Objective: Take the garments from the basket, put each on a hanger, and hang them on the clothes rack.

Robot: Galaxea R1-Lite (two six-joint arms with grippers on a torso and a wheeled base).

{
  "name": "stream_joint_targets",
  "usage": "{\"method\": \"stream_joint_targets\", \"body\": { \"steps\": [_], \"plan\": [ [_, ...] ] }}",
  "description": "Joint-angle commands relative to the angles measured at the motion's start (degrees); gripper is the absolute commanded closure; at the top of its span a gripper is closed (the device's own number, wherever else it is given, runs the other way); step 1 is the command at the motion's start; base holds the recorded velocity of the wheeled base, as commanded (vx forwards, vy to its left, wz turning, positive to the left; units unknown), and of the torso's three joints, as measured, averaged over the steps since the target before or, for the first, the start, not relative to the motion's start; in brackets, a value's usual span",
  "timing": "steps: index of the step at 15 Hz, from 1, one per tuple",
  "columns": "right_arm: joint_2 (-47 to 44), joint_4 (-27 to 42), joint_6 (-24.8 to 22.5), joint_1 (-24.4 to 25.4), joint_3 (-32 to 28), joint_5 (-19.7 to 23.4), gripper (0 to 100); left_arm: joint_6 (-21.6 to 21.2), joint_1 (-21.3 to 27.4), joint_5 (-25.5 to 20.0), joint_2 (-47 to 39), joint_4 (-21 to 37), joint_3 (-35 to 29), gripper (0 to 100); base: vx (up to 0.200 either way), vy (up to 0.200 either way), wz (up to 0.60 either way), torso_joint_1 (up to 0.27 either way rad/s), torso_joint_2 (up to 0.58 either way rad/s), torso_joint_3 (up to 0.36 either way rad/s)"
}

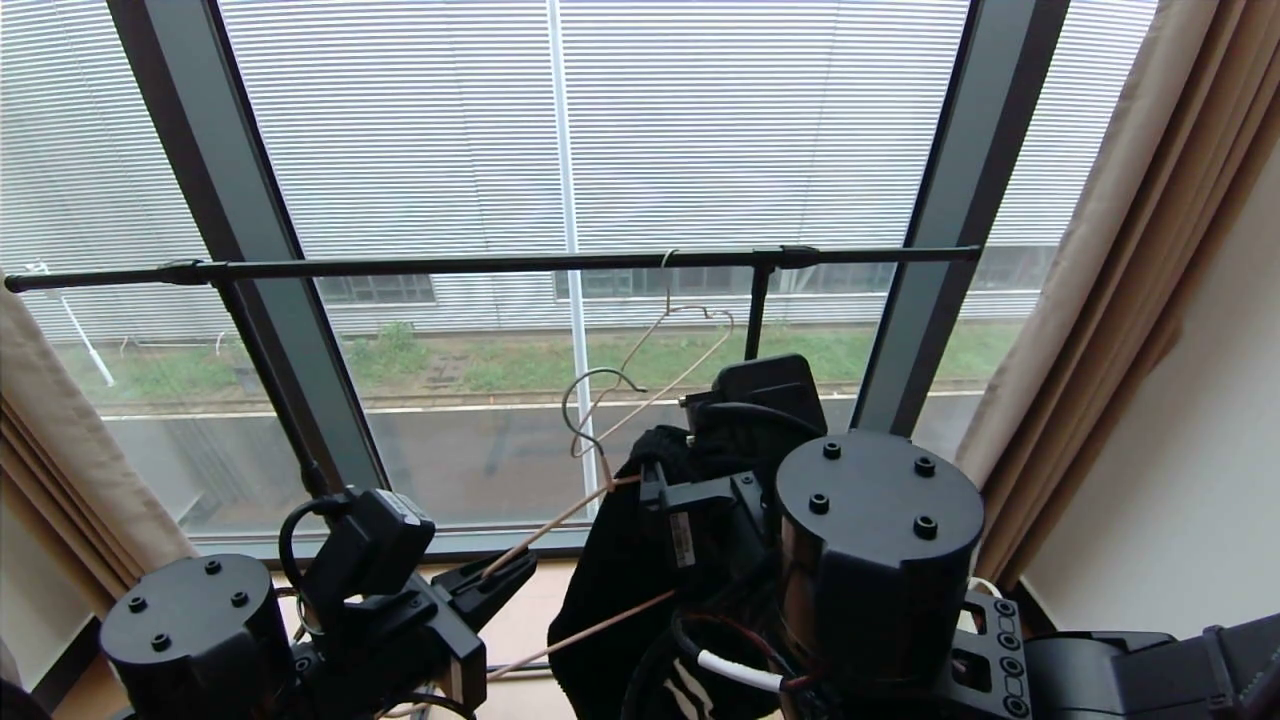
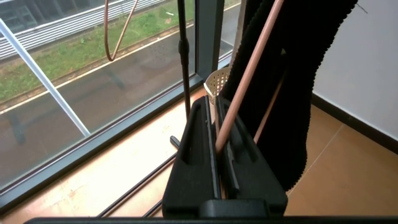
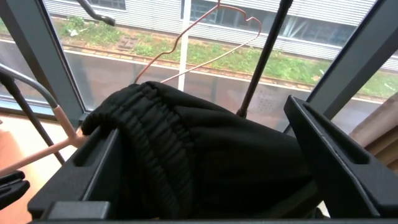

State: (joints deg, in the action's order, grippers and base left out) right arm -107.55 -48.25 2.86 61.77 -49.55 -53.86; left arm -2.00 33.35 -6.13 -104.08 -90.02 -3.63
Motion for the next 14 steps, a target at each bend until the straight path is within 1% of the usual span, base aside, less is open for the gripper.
{"method": "stream_joint_targets", "body": {
  "steps": [1,3,5,11,12,13,14],
  "plan": [
    [1.46,0.17,-0.76,1.51,0.07,-0.02,0,-0.02,-0.13,-0.02,-0.07,0.02,-0.06,100,0.000,0.000,0.00,0.000,0.00,0.000],
    [2.16,0.26,-1.46,2.65,0.25,-0.02,0,-0.02,-0.13,0.07,-0.07,0.02,-0.32,100,0.000,0.000,0.00,0.000,0.00,0.000],
    [4.10,0.88,-3.57,4.41,4.03,0.60,0,-0.02,-0.13,0.07,-0.07,0.02,-0.32,100,0.000,0.000,0.00,0.000,0.00,0.000],
    [4.36,0.88,-3.83,4.50,4.47,1.74,0,-0.02,-0.13,-0.02,0.02,0.02,-0.32,100,0.000,0.000,0.00,0.000,0.00,0.000],
    [5.33,0.97,-3.92,4.24,4.73,3.15,0,-0.02,-0.13,-0.02,0.11,0.02,-0.15,100,0.000,0.000,0.00,0.000,0.00,0.000],
    [6.91,1.23,-4.01,3.80,5.61,6.48,0,-0.02,-0.13,-0.11,0.11,0.02,-0.06,100,0.000,0.000,0.00,0.000,0.00,0.000],
    [9.72,3.60,-4.71,2.13,6.66,11.41,0,-0.02,-0.13,-0.11,0.11,0.02,0.03,100,0.000,0.000,0.00,0.000,0.00,0.000]
  ]
}}
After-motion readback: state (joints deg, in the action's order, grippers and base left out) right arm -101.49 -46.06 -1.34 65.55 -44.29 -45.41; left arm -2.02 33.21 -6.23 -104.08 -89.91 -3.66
